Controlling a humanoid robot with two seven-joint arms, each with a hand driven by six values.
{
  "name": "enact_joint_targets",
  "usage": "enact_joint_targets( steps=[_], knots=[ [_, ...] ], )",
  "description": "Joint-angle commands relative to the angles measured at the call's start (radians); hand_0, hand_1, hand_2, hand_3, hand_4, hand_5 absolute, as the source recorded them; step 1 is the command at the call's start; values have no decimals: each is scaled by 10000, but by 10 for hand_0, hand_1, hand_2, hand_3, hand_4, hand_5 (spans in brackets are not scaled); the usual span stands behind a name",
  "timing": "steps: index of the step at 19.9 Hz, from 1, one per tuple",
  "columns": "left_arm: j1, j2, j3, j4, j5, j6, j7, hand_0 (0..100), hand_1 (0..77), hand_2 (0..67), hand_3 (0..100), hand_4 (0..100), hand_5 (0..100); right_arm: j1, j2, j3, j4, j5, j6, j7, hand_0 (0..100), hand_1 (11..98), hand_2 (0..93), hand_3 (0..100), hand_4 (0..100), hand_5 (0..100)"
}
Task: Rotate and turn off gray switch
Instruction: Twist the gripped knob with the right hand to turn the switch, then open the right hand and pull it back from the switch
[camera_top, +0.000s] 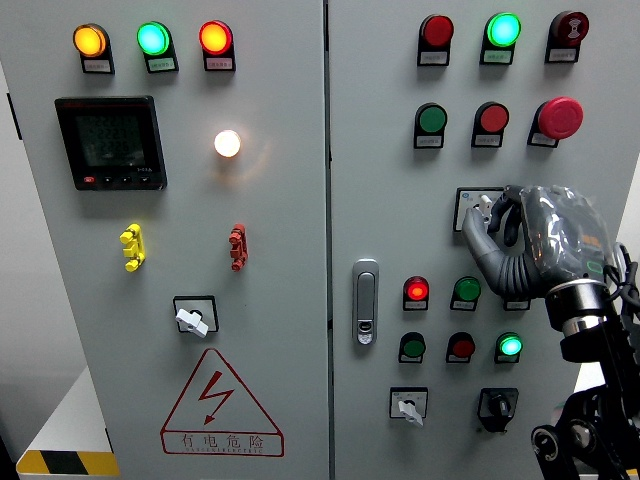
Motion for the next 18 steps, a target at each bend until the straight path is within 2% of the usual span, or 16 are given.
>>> enact_joint_targets(
  steps=[1, 5, 11, 12, 14, 15, 16, 18],
  knots=[
    [0, 0, 0, 0, -10, 0, 0, 884, 0, 133, 188, 82, 109, -14, -1, 20, 20, -1, -8, 0, 717, 357, 710, 913, 1000, 1000],
    [0, 0, 0, 0, 5, 0, 0, 884, 0, 133, 188, 82, 109, -45, 14, 36, 82, 14, -69, 0, 743, 352, 708, 915, 1000, 1000],
    [0, 0, 0, 0, -10, 0, 0, 885, 0, 134, 188, 82, 109, -76, -1, 66, 250, -1, -100, -15, 781, 329, 650, 913, 1000, 1000],
    [0, 0, 0, 0, 5, 0, 0, 885, 0, 134, 188, 82, 109, -76, -31, 97, 281, 14, -100, -107, 789, 323, 637, 914, 1000, 1000],
    [0, 0, 0, 0, 5, 0, 0, 885, 0, 134, 188, 82, 109, -136, -47, 158, 556, 15, -100, -123, 805, 313, 610, 916, 1000, 1000],
    [0, 0, 0, 0, -10, 0, 0, 885, 0, 134, 188, 82, 109, -152, -62, 159, 648, 15, -100, -123, 808, 309, 603, 921, 948, 1000],
    [0, 0, 0, 0, -10, 0, 0, 885, 0, 134, 188, 82, 109, -167, -78, 174, 741, 15, -100, -123, 808, 305, 589, 928, 821, 1000],
    [0, 15, 0, 0, 5, 0, 0, 884, 0, 134, 188, 82, 109, -320, -93, 189, 1016, 30, -100, -123, 799, 300, 560, 924, 812, 1000]
  ],
)
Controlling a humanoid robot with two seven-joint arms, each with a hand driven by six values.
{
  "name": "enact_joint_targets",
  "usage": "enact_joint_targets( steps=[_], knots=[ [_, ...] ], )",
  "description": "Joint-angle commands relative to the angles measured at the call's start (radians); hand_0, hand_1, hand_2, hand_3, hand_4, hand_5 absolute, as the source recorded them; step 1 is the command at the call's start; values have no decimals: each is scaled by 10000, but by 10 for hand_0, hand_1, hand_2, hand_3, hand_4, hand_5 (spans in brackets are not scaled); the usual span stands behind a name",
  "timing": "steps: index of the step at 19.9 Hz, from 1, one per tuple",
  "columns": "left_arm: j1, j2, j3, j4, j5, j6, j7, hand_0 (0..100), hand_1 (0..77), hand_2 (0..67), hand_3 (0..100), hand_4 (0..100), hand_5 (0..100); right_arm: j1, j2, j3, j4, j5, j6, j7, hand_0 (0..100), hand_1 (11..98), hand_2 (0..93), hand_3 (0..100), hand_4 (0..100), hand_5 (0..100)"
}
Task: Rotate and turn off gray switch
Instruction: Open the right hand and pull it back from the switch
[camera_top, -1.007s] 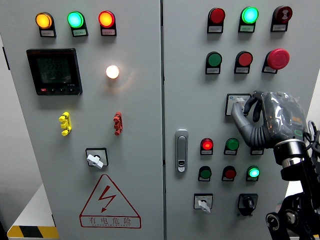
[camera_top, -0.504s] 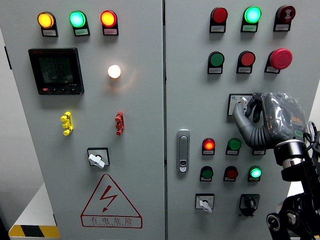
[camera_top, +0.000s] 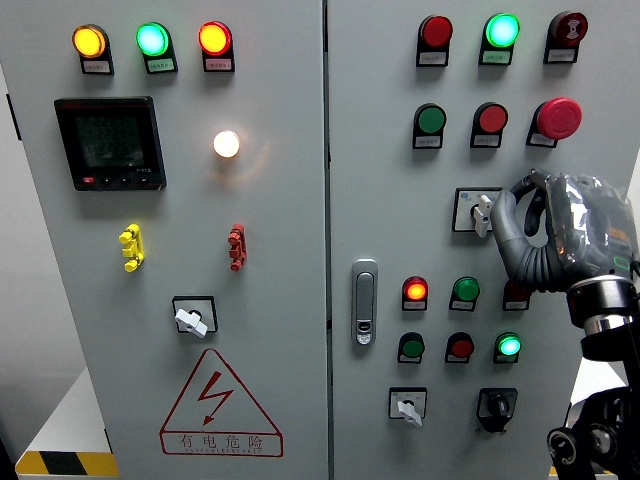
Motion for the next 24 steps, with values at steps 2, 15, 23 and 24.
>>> enact_joint_targets(
  steps=[2, 15, 23, 24],
  knots=[
    [0, 0, 0, 0, -3, 0, 0, 884, 0, 134, 187, 82, 109, -310, -9, 30, 564, 15, 21, 4, 731, 258, 532, 851, 788, 1000],
    [0, 15, 0, 0, -3, 0, 0, 884, 0, 133, 187, 82, 109, -1675, -9, 61, 2574, 92, 113, 96, 0, 378, 204, 337, 234, 451],
    [0, 15, 0, 0, 12, 0, 0, 886, 0, 133, 187, 82, 109, -2504, -9, 306, 3725, 92, 144, 953, 0, 378, 99, 176, 103, 212],
    [0, 15, 0, 0, 12, 0, 0, 886, 0, 133, 188, 82, 109, -2566, -9, 322, 3847, 62, 144, 1122, 0, 379, 98, 167, 101, 203]
  ],
)
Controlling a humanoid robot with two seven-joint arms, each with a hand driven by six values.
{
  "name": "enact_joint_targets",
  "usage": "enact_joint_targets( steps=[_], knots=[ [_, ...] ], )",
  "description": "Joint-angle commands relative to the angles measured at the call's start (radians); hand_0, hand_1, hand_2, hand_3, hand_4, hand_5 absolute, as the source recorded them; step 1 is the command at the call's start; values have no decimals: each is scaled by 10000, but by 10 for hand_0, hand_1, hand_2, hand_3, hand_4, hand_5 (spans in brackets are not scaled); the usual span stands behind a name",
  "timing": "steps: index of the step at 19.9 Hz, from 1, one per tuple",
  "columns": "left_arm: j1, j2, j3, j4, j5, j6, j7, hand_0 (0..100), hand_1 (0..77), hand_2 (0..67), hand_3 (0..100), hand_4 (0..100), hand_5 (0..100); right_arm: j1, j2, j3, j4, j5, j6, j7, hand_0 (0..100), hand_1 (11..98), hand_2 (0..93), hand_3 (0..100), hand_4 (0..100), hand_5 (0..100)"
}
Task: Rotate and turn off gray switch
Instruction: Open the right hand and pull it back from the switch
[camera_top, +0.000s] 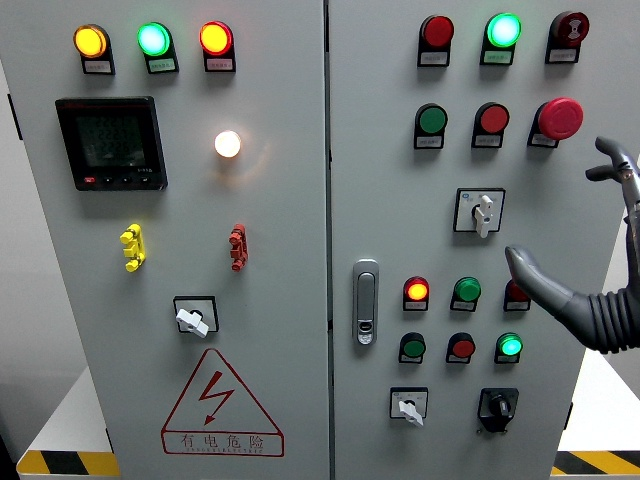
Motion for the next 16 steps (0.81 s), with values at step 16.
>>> enact_joint_targets(
  steps=[16],
  knots=[
    [0, 1, 1, 0, 4, 0, -1, 885, 0, 133, 188, 82, 109, -1012, 50, 509, 1243, -436, -28, 1754, 0, 392, 89, 132, 88, 179]
  ],
)
